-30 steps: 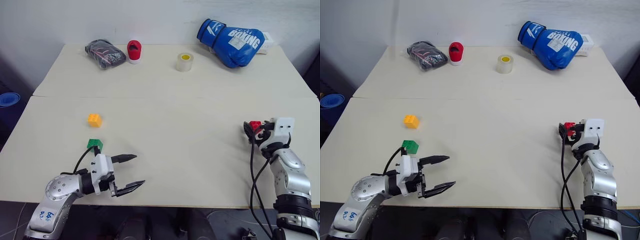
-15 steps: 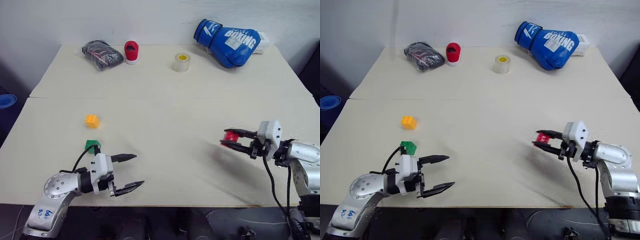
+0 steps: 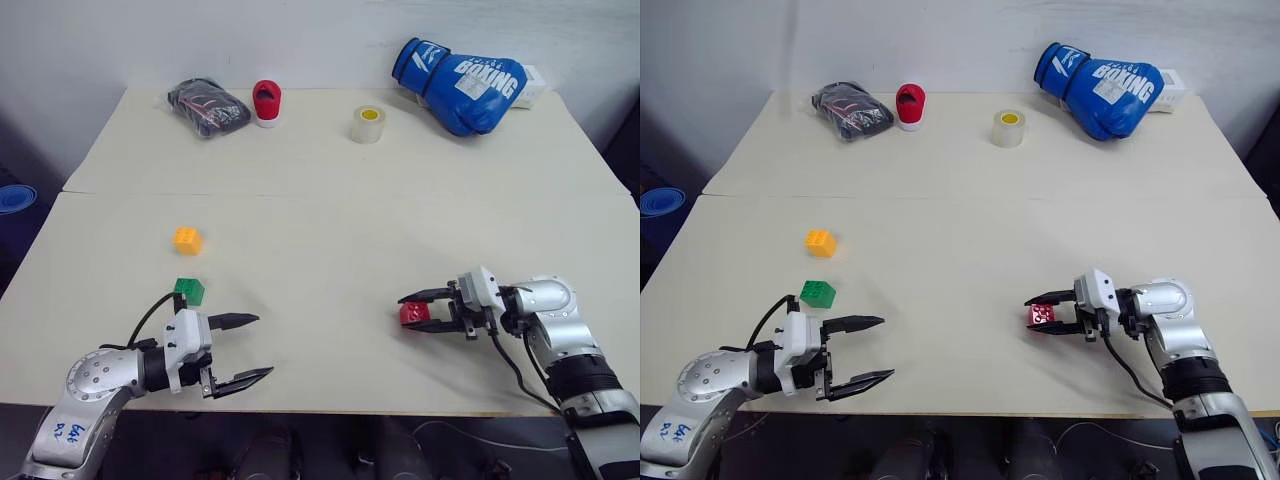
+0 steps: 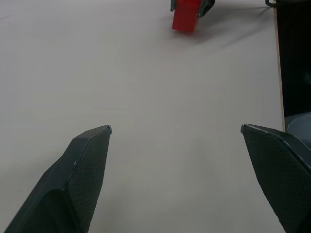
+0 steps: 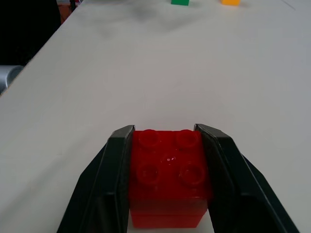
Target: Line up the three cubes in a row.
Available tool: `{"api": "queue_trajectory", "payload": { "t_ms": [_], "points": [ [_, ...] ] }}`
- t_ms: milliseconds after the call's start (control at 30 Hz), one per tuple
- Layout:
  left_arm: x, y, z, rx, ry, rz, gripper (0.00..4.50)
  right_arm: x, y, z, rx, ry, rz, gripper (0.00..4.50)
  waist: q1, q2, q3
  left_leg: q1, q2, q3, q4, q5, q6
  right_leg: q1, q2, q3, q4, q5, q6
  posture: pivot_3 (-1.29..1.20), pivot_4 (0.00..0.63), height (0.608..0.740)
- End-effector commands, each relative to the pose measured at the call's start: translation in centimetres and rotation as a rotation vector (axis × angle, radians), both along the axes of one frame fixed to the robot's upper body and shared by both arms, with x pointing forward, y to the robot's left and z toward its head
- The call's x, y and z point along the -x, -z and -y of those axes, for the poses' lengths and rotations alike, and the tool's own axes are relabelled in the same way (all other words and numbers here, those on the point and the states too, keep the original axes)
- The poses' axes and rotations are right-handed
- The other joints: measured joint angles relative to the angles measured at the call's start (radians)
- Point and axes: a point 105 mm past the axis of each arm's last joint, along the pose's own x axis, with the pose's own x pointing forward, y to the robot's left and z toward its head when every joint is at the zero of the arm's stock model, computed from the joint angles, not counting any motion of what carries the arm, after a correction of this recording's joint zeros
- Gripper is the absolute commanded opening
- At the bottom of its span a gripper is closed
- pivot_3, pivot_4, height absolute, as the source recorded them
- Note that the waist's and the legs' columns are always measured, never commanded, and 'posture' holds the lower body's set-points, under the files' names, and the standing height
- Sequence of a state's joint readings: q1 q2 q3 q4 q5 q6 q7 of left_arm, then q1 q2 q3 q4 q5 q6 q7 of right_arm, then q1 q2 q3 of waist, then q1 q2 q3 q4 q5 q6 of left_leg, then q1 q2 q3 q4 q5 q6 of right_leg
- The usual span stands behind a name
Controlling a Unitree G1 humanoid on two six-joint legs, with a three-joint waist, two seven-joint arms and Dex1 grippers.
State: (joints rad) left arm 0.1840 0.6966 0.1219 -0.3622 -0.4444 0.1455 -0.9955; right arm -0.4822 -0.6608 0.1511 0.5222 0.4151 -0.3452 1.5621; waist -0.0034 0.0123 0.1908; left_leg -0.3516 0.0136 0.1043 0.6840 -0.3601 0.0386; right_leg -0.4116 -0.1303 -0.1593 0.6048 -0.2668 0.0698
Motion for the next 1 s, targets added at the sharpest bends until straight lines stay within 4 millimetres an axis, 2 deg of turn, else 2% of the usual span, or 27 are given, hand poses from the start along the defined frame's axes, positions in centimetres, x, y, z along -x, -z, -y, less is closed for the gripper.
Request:
{"api": "queue_trajectory", "payload": {
  "t_ms": [33, 100, 200, 333, 500, 533, 700, 767, 867, 967, 1000],
  "points": [
    [0.0, -1.2, -0.6, -0.005, -0.04, 0.044, 4.5, 0.0, 0.0, 0.0, -0.003, -0.035, -0.004, 1.5, -0.001, 0.0, 0.0, 0.0, 0.0, 0.0, 0.0, 0.0, 0.0, 0.0, 0.0, 0.0, 0.0, 0.0, 0.0, 0.0, 0.15, 0.74],
    [-0.3, -1.8, -1.6, 0.009, -0.103, 0.053, 4.5, -0.2, -0.2, -0.1, -0.018, -0.028, 0.008, 2.23, -0.002, 0.0, 0.0, 0.0, 0.0, 0.0, 0.0, 0.0, 0.0, 0.0, 0.0, 0.0, 0.0, 0.0, 0.0, 0.0, 0.15, 0.74],
    [0.6, -1.2, -2.3, -0.04, -0.089, 0.018, 4.5, -0.1, -0.9, 0.2, -0.045, -0.023, 0.016, 3.06, -0.001, 0.0, 0.0, 0.0, 0.0, 0.0, 0.0, 0.0, -0.001, 0.0, 0.0, 0.0, 0.0, 0.0, 0.0, 0.0, 0.15, 0.74],
    [2.0, -0.5, -4.4, -0.075, -0.147, -0.044, 4.5, 0.7, -4.1, 1.3, -0.133, 0.011, 0.103, 4.4, 0.0, 0.0, 0.0, -0.001, 0.0, -0.001, 0.0, -0.001, -0.001, -0.001, 0.0, 0.0, 0.0, 0.0, 0.0, 0.0, 0.15, 0.74],
    [2.3, -0.1, -9.4, -0.033, -0.431, -0.023, 4.5, 2.7, -5.3, 3.0, -0.201, 0.066, 0.157, 4.47, 0.007, 0.0, 0.0, -0.001, 0.0, -0.002, 0.0, -0.002, -0.001, 0.0, 0.0, -0.001, -0.004, 0.0, 0.0, 0.0, 0.15, 0.74],
    [2.8, 0.2, -11.5, -0.012, -0.539, -0.021, 4.5, 3.0, -5.4, 3.2, -0.247, 0.119, 0.174, 4.47, 0.006, 0.0, 0.0, -0.001, 0.0, -0.002, 0.0, -0.003, -0.001, 0.0, 0.0, -0.001, -0.004, 0.0, 0.0, 0.0, 0.15, 0.74],
    [5.5, 0.8, -17.6, 0.102, -0.906, 0.019, 4.5, 4.0, -5.3, 3.8, -0.379, 0.27, 0.253, 4.47, 0.0, -0.001, 0.001, -0.001, 0.001, -0.001, -0.001, -0.004, -0.001, -0.001, 0.0, 0.0, -0.004, 0.0, 0.0, 0.0, 0.15, 0.74],
    [6.8, 1.2, -18.3, 0.127, -0.962, 0.007, 4.5, 4.4, -4.6, 3.7, -0.407, 0.286, 0.213, 4.47, 0.002, -0.001, 0.001, 0.0, 0.001, -0.001, -0.001, -0.005, -0.001, 0.0, 0.0, 0.0, -0.004, 0.0, 0.0, 0.0, 0.15, 0.74],
    [7.2, 1.4, -18.2, 0.157, -0.993, 0.007, 4.5, 5.0, -3.9, 3.3, -0.439, 0.275, 0.177, 4.47, 0.005, -0.002, 0.001, 0.0, 0.001, -0.001, -0.001, -0.006, 0.0, 0.0, -0.001, 0.001, -0.004, 0.0, 0.0, 0.0, 0.15, 0.74],
    [5.5, 0.0, -16.7, 0.319, -1.027, 0.061, 4.5, 5.1, -3.3, 3.0, -0.455, 0.254, 0.175, 4.47, 0.016, -0.002, 0.001, 0.0, 0.001, -0.001, -0.001, -0.007, -0.001, 0.0, -0.001, 0.001, -0.004, 0.0, 0.0, 0.0, 0.15, 0.74],
    [4.7, -0.4, -15.6, 0.361, -1.022, 0.076, 4.5, 5.2, -3.2, 2.9, -0.46, 0.244, 0.172, 4.47, 0.021, -0.002, 0.001, 0.0, 0.001, -0.001, -0.001, -0.007, -0.001, 0.0, -0.001, 0.001, -0.004, 0.0, 0.0, 0.0, 0.15, 0.74]
  ]
}}
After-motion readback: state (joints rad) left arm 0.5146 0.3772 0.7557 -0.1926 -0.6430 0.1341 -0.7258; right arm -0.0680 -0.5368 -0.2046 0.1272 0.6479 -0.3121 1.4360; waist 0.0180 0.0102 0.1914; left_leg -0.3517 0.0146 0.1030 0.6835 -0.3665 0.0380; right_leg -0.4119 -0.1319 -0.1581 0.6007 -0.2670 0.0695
